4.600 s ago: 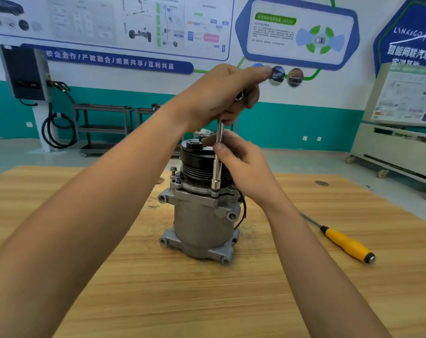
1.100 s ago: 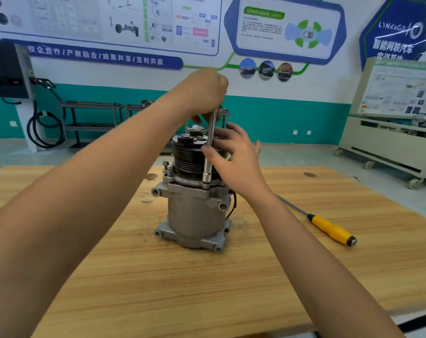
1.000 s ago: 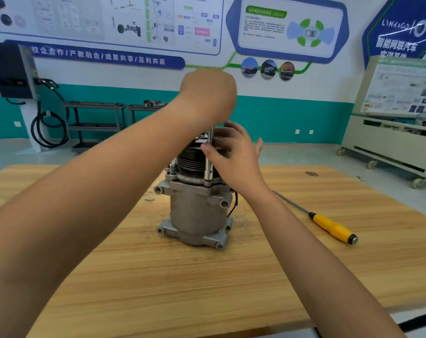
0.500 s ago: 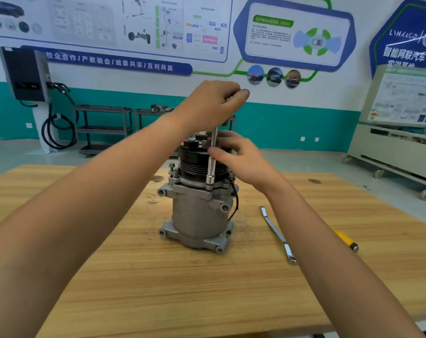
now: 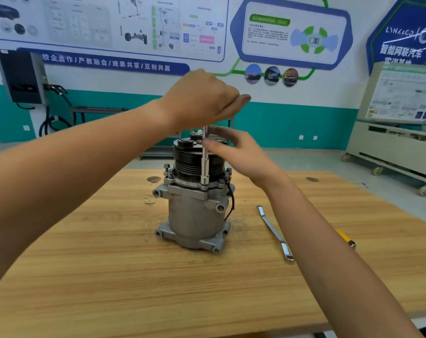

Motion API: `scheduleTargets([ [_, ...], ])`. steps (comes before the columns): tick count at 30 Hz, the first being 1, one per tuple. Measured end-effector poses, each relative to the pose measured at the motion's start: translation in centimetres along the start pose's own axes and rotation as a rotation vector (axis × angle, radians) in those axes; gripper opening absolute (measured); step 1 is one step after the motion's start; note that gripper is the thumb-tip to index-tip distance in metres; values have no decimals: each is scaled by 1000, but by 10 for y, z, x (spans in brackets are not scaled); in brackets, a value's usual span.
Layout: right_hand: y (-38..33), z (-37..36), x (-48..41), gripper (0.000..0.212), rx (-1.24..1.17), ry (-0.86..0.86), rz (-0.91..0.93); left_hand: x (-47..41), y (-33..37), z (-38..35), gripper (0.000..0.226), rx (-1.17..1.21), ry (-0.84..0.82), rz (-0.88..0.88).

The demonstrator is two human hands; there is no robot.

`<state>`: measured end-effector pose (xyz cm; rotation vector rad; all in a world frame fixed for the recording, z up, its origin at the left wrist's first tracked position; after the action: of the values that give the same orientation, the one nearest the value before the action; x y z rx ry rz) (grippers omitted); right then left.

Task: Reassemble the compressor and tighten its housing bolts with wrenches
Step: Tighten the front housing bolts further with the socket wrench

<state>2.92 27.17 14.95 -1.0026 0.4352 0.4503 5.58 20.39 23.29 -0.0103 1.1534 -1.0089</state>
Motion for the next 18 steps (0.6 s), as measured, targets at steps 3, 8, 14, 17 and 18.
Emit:
scheduleTargets([
  [3, -4, 2, -6, 34, -60, -112, -50, 11, -3, 10, 47, 101, 131, 45],
  [8, -10, -1, -12, 20, 68, -60, -15, 3, -20, -3, 50, -70, -174, 266],
  [14, -12, -1, -12, 25, 210, 43, 40, -10, -33, 5, 55, -202, -389, 434],
  [17, -13, -1, -12, 26, 217, 83, 51, -6, -31, 1, 54, -116, -469, 471],
  [18, -13, -1, -12, 26, 220, 99, 54, -5, -29, 1, 54, -98, -456, 476],
])
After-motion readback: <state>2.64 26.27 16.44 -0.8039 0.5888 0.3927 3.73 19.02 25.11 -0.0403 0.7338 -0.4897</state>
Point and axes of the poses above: each hand's wrist, its own x-axis away from the middle knuckle, its own z-axis out of the back of the hand, y = z × x, the point moved 6 cm from there along -x, towards the middle knuckle, and after that the axes turned 4 degrees about y, right-handed, at the moved point
